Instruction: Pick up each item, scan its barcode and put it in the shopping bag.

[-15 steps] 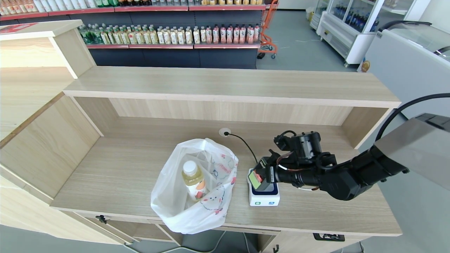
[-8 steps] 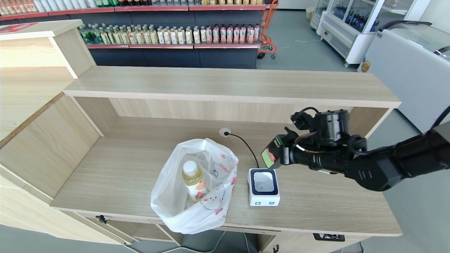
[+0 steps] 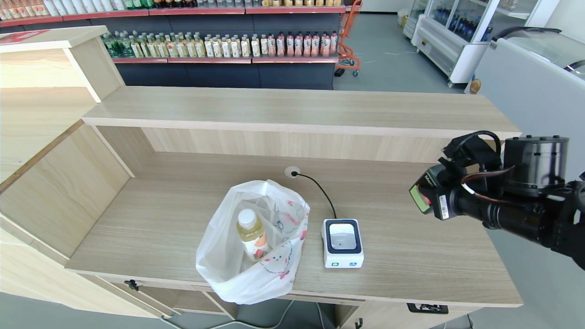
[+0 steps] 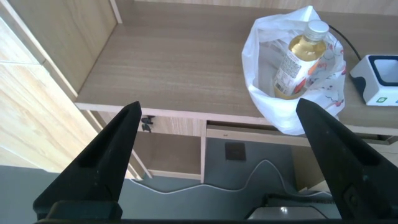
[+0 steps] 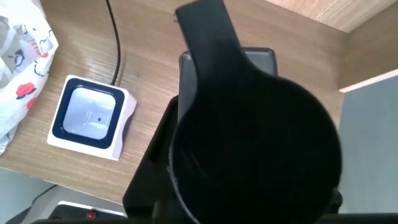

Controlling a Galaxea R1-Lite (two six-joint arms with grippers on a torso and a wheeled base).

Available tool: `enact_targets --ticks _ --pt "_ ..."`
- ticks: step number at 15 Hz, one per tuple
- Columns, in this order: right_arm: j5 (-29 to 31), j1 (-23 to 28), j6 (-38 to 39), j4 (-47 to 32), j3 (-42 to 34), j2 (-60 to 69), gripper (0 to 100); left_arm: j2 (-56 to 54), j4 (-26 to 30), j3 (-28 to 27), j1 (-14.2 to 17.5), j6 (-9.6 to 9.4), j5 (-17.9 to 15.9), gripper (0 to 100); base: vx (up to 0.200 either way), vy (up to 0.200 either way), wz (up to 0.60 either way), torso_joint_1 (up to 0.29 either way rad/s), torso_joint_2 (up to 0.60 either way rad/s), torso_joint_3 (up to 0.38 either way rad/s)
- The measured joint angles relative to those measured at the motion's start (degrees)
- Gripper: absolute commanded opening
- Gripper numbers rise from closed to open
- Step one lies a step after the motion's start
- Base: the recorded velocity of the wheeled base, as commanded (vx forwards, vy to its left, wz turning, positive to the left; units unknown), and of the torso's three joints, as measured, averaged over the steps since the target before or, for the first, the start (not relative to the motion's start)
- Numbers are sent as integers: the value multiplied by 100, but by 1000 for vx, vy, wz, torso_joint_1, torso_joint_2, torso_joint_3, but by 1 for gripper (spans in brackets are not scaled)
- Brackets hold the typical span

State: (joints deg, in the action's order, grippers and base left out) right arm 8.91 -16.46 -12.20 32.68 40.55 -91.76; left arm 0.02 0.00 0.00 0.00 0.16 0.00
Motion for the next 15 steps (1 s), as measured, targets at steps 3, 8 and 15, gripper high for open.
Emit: enact_targets --ticks 3,8,15 --pt "-16 9 82 29 -404 332 0 0 0 0 0 2 0 100 0 0 0 0 0 0" --pt "-71 -21 540 111 -391 341 0 0 0 0 5 9 0 100 0 160 0 -4 4 4" --pt "-550 -735 797 692 315 -678 0 0 0 0 0 0 0 100 0 57 0 3 1 -3"
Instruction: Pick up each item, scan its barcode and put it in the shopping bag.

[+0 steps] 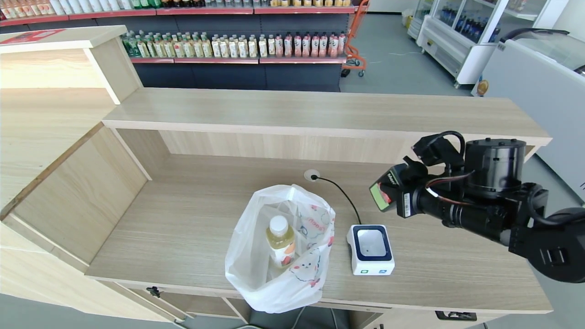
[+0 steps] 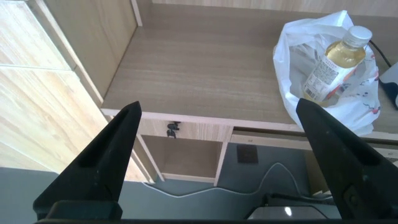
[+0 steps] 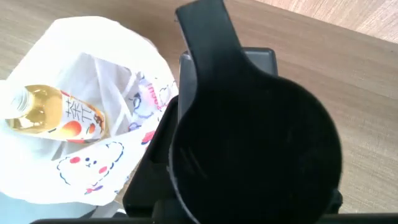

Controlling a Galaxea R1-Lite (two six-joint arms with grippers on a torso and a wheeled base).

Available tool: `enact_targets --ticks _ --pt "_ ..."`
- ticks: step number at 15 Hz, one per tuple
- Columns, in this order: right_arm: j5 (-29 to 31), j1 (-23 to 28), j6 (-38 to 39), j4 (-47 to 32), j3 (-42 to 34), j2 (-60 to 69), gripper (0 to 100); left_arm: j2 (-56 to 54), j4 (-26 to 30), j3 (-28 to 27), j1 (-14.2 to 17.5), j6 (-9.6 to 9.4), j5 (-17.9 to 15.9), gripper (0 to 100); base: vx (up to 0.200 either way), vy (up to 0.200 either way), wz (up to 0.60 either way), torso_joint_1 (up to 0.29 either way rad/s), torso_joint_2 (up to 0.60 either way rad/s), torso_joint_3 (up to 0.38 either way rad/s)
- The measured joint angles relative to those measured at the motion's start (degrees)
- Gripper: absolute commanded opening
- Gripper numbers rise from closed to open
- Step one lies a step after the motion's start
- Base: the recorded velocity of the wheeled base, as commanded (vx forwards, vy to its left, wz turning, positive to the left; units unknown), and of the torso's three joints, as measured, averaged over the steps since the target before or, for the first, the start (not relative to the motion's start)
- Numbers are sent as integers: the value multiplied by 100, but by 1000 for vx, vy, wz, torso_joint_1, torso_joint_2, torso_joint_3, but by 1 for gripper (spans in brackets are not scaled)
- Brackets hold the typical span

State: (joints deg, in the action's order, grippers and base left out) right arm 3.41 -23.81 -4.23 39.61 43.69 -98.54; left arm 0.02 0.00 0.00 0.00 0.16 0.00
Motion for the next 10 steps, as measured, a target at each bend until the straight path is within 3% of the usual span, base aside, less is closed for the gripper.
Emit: enact_targets --ticks 3,5,10 --pt "-5 -430 56 16 399 -507 0 0 0 0 -7 0 0 100 0 0 0 0 0 0" --pt "-13 -647 523 122 575 -833 0 0 0 0 5 0 -2 100 0 0 0 0 0 0" --pt "2 -855 606 352 718 -1397 0 0 0 0 0 0 -2 100 0 0 0 0 0 0"
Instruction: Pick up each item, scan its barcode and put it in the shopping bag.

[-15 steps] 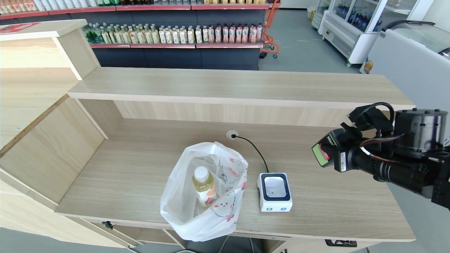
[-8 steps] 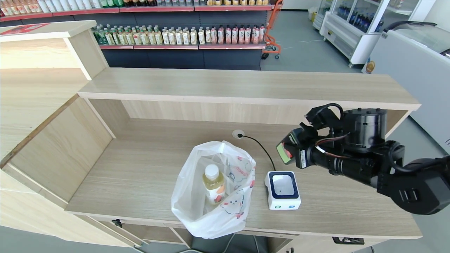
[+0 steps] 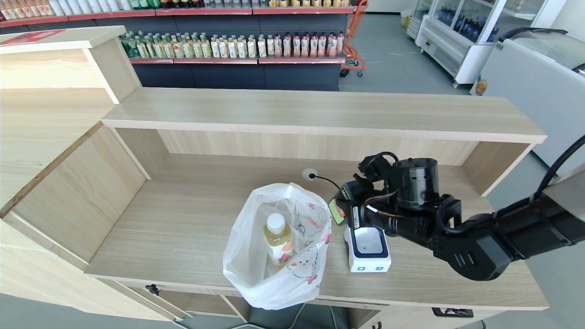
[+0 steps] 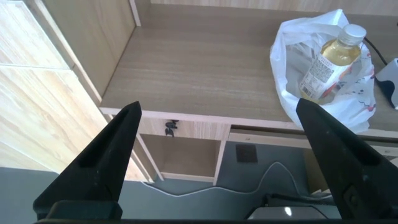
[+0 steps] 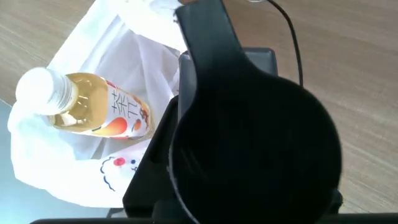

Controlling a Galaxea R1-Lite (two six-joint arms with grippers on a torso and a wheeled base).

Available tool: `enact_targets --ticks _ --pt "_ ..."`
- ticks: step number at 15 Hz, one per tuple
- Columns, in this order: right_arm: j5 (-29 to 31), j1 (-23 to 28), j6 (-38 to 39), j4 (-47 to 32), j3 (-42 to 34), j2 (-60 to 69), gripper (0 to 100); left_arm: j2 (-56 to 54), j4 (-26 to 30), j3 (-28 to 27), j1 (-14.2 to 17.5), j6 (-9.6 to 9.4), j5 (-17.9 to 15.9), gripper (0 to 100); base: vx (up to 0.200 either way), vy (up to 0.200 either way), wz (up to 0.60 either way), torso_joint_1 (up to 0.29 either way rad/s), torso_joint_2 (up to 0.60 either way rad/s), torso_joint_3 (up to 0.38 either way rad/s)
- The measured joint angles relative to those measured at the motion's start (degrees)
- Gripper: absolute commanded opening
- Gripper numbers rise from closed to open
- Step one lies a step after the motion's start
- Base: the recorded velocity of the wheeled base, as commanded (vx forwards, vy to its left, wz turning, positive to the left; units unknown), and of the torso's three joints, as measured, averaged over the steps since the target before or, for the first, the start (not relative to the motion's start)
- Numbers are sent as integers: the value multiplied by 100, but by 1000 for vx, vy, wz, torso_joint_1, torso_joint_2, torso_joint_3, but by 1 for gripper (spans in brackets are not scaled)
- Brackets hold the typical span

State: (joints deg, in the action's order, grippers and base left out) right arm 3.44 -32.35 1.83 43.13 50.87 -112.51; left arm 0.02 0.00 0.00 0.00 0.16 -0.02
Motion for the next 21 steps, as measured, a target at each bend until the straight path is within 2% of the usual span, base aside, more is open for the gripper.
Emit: enact_targets --ticks 13,21 --pt "52 -196 -480 690 282 -1348 0 0 0 0 0 0 2 100 0 0 0 0 0 0" --pt "52 -193 -472 644 1087 -1919 0 0 0 0 0 0 2 100 0 0 0 0 0 0"
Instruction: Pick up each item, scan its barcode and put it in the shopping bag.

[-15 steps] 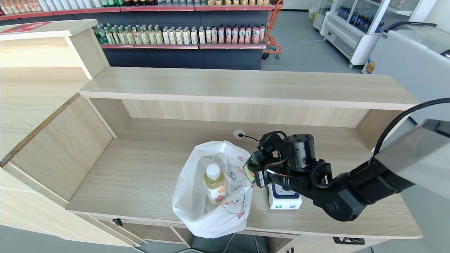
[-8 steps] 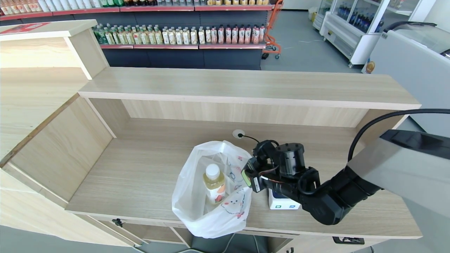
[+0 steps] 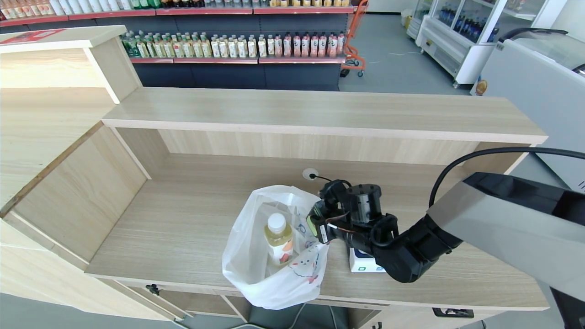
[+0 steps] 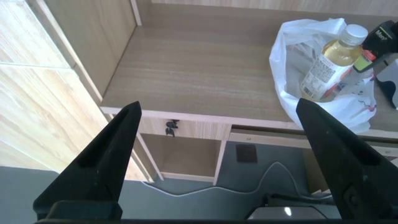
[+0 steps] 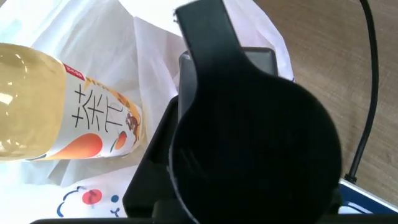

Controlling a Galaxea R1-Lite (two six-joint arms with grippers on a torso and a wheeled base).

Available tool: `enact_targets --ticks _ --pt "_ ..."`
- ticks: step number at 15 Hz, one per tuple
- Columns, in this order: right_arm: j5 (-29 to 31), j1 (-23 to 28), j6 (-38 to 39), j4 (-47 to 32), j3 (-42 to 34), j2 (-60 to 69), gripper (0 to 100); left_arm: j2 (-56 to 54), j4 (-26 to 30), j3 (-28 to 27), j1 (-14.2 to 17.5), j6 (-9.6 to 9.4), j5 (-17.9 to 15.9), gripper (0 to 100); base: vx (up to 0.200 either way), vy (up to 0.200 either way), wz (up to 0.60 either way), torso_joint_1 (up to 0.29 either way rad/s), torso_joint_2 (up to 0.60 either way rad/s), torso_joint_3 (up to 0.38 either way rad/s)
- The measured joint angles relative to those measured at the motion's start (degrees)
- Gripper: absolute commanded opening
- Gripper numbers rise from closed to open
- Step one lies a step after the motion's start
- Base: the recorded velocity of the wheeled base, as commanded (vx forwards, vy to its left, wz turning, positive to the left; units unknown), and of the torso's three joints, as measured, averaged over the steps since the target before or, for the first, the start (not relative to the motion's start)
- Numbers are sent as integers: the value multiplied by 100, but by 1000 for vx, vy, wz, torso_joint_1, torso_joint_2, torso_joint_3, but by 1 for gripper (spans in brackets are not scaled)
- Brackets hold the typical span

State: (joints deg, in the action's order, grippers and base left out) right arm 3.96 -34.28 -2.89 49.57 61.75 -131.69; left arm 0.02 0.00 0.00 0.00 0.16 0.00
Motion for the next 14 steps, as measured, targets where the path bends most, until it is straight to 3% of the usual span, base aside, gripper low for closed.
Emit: enact_targets --ticks 14 --pt "-13 -12 -9 -11 449 -701 0 0 0 0 0 0 0 100 0 0 0 0 0 0"
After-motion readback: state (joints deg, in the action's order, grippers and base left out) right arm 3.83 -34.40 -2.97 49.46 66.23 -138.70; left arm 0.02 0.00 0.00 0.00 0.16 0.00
